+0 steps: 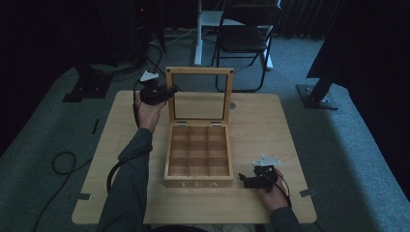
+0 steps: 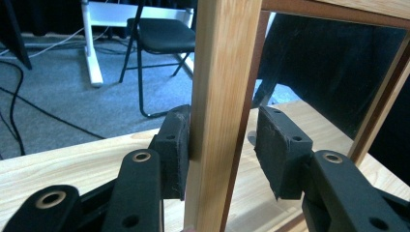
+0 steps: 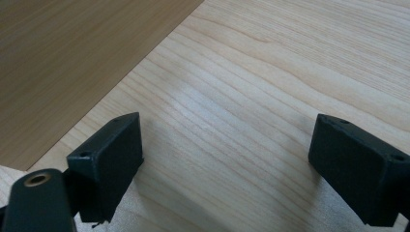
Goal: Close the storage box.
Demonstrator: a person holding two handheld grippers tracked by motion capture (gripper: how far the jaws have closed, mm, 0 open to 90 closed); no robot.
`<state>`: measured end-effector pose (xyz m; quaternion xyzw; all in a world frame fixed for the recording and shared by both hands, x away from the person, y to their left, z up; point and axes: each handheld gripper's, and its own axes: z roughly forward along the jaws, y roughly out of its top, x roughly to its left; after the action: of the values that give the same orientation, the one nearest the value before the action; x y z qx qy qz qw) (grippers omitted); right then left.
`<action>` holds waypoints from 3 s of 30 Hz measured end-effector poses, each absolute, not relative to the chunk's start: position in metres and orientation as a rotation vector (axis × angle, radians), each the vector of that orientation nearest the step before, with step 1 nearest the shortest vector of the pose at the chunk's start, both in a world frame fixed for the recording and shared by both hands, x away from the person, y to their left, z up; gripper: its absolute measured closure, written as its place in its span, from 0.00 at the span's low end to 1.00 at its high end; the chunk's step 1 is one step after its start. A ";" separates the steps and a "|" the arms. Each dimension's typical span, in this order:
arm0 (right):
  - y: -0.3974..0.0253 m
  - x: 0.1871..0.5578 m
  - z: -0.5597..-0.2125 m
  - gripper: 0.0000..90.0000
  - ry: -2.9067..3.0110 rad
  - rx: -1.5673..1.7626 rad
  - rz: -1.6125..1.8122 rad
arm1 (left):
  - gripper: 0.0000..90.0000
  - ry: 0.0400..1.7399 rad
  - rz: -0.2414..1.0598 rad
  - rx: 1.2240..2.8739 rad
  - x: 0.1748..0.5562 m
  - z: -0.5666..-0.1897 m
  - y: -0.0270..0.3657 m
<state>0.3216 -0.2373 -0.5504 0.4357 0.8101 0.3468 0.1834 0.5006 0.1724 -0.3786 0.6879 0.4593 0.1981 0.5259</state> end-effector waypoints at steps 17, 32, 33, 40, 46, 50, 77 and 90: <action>-0.237 0.322 -0.550 0.13 2.285 1.227 0.977 | 0.62 1.028 0.471 1.633 0.451 -0.371 0.181; -0.237 0.322 -0.550 0.13 2.284 1.227 0.978 | 0.62 0.999 0.519 1.613 0.410 -0.352 0.181; -0.237 0.322 -0.550 0.13 2.284 1.226 0.978 | 0.63 1.022 0.504 1.606 0.406 -0.351 0.182; -0.237 0.322 -0.550 0.13 2.284 1.226 0.978 | 0.64 1.049 0.499 1.609 0.397 -0.351 0.180; -0.237 0.322 -0.550 0.13 2.284 1.227 0.979 | 0.58 1.065 0.518 1.630 0.390 -0.352 0.177; -0.237 0.322 -0.550 0.13 2.284 1.227 0.979 | 0.58 1.063 0.533 1.649 0.386 -0.352 0.175; -0.237 0.322 -0.550 0.13 2.282 1.228 0.979 | 0.47 1.080 0.530 1.681 0.357 -0.363 0.172; -0.237 0.322 -0.550 0.13 2.282 1.228 0.979 | 0.47 1.094 0.502 1.677 0.347 -0.370 0.172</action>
<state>0.3217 -0.2373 -0.5504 0.4357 0.8097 0.3472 0.1846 0.3470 0.1725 -0.3699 0.6973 0.4549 0.2088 0.5131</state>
